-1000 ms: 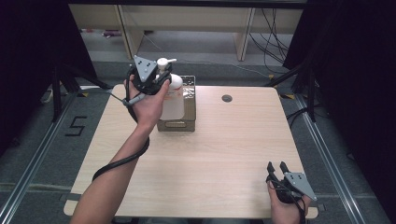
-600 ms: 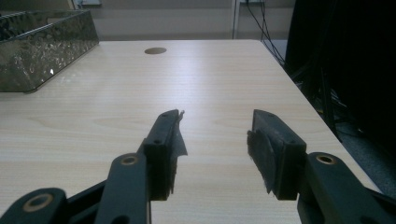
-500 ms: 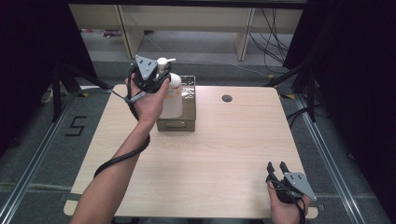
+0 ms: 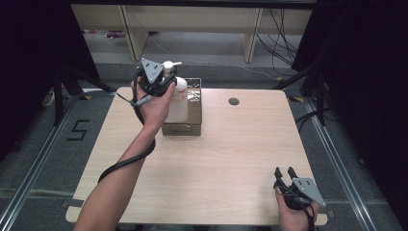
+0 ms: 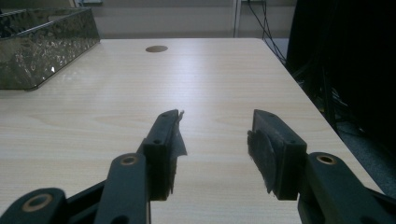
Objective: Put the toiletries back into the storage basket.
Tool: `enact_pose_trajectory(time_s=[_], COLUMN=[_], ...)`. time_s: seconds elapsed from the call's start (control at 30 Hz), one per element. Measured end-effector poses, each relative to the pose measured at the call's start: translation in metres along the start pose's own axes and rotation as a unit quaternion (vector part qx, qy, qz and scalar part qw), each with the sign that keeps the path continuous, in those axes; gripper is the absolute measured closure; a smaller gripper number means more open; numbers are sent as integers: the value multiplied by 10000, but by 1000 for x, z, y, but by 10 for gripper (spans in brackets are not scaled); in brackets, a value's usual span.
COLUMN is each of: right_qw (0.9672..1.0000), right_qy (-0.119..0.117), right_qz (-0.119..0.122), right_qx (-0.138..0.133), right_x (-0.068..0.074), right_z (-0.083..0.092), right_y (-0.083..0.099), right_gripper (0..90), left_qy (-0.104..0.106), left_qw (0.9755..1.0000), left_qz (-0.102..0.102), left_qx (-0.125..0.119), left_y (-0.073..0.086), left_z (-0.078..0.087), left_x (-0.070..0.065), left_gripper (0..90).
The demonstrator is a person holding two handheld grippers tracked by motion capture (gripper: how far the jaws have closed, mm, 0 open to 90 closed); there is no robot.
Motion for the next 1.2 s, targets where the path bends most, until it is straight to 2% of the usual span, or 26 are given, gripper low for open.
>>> enact_pose_trajectory(time_s=[0.13,0.17,0.23,0.3,0.63,0.67,0.77,0.8,0.83,0.87,1.0,1.1,1.2], right_qw=[10000,9999,10000,9999,9999,10000,9999,9999,9999,9999,9999,10000,10000], right_qy=[-3,3,-24,13,3,-14,5,16,34,-7,18,-64,-52], right_qz=[-6,105,10,97,105,-5,119,108,-91,-99,-118,16,4], right_qx=[36,19,28,39,40,62,60,61,112,37,69,12,12], right_x=[1,-1,2,0,0,3,1,1,4,5,5,3,4], right_z=[0,0,0,0,0,0,1,0,1,0,1,-1,-1], right_y=[0,0,1,1,1,2,1,2,3,2,3,2,2], right_gripper=[531,531,530,530,529,529,529,529,529,529,528,528,528], left_qy=[-15,-21,-23,-29,-59,-55,-56,-54,-59,-66,-57,-54,-48], left_qw=[10000,10000,10000,10000,9998,9998,9997,9996,9996,9995,9994,9992,9990], left_qz=[11,18,27,25,14,19,18,18,25,22,14,-4,-20], left_qx=[24,33,58,71,200,206,252,263,280,292,335,385,434], left_y=[3,5,7,9,18,20,25,26,28,30,34,39,44], left_z=[-1,-1,-1,-2,-3,-3,-4,-4,-4,-4,-5,-5,-5], left_x=[1,1,1,1,0,0,0,0,0,0,-1,-2,-3], left_gripper=[593,593,594,593,593,593,593,593,593,593,593,593,593])
Point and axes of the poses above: each handheld gripper's, and its own axes: z roughly backward along the jaws, y roughly out of its underside, x roughly to its left, the point moved 9 cm from there along -z, roughly forward along the jaws, and after that the axes turned 7 degrees about -x, right-handed, at the moved point
